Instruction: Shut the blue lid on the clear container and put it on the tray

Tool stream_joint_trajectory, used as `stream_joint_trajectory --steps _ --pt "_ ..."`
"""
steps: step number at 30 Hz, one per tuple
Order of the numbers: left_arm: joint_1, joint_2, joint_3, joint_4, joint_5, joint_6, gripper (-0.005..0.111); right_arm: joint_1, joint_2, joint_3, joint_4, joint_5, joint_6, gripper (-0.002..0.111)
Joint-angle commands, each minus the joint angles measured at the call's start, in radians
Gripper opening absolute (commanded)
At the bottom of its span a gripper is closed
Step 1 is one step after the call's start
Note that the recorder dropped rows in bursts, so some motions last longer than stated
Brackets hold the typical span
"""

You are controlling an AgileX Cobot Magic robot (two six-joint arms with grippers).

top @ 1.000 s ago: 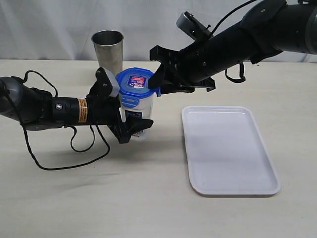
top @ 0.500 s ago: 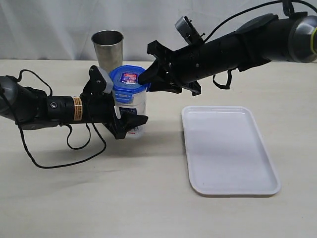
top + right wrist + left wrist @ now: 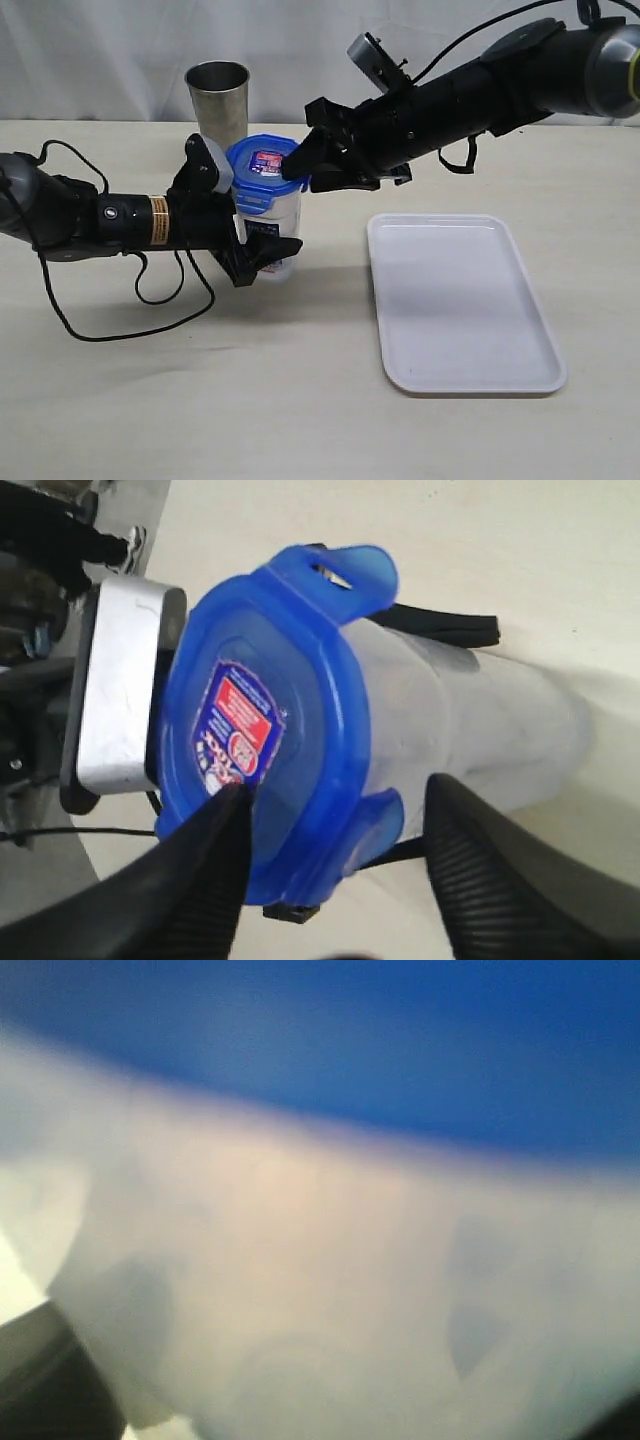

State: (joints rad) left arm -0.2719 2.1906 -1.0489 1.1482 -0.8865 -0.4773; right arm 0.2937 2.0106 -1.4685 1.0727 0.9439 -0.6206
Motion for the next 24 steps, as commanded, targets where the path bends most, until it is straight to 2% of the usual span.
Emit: stream_joint_trajectory --steps 1,4,12,15,18,21,24 --pt "-0.019 -0.006 0.001 0.022 -0.029 0.0 0.0 0.0 -0.035 0.003 -0.079 0.017 -0.095 0.058" --pt "-0.019 -0.006 0.001 0.025 -0.029 0.0 0.0 0.0 -0.077 0.003 -0.104 -0.011 -0.136 0.062" --pt "-0.019 -0.006 0.001 0.047 -0.026 0.0 0.0 0.0 -0.229 0.003 -0.255 -0.162 -0.169 0.061" --pt "-0.019 -0.006 0.001 0.045 -0.024 0.002 0.0 0.025 -0.289 0.003 -0.273 -0.134 -0.281 0.053" --pt "-0.019 -0.006 0.001 0.045 -0.024 0.002 0.0 0.104 -0.331 0.003 -0.404 -0.106 -0.356 0.041" --pt "-0.019 -0.006 0.001 0.045 -0.024 0.006 0.0 0.202 -0.338 0.003 -0.58 -0.116 -0.316 0.04" --pt "-0.019 -0.006 0.001 0.045 -0.024 0.006 0.0 0.298 -0.322 0.003 -0.778 -0.139 -0.197 0.04"
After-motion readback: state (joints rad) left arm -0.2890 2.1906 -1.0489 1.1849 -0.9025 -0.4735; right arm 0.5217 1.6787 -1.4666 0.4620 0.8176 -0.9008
